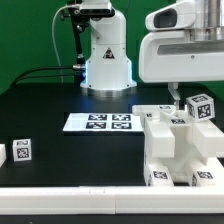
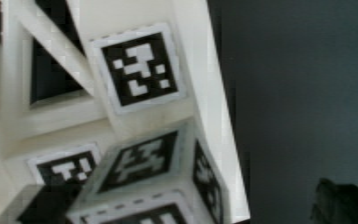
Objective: Assemble chair
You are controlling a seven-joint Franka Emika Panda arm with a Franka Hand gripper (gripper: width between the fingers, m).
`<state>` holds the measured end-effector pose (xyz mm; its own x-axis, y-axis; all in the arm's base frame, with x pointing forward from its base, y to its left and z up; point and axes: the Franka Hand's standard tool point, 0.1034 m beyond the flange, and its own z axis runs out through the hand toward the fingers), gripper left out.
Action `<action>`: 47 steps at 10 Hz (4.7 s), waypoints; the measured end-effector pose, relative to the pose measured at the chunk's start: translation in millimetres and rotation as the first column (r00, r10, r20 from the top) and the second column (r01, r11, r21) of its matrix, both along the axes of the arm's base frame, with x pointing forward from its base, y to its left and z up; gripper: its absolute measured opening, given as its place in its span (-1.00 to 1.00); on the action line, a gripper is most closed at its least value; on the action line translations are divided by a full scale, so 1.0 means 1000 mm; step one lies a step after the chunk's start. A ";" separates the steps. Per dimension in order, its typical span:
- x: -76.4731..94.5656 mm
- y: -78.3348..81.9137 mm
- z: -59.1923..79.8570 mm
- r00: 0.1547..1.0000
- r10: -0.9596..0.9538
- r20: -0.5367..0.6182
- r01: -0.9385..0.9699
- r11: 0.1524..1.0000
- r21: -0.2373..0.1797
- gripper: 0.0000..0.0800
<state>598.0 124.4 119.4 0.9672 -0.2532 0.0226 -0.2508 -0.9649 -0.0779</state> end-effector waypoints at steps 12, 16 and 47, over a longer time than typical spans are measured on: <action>-0.001 -0.008 -0.003 0.374 -0.922 -0.095 0.927 0.372 0.040 -0.30; -0.001 -0.007 -0.004 0.418 -0.903 -0.096 0.908 0.416 0.040 -0.14; -0.007 -0.011 -0.009 0.928 -0.370 -0.052 0.372 0.927 0.041 0.62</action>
Offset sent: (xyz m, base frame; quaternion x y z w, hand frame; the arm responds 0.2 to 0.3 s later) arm 0.0000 0.0000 0.0000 0.0000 0.0000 0.1938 0.9810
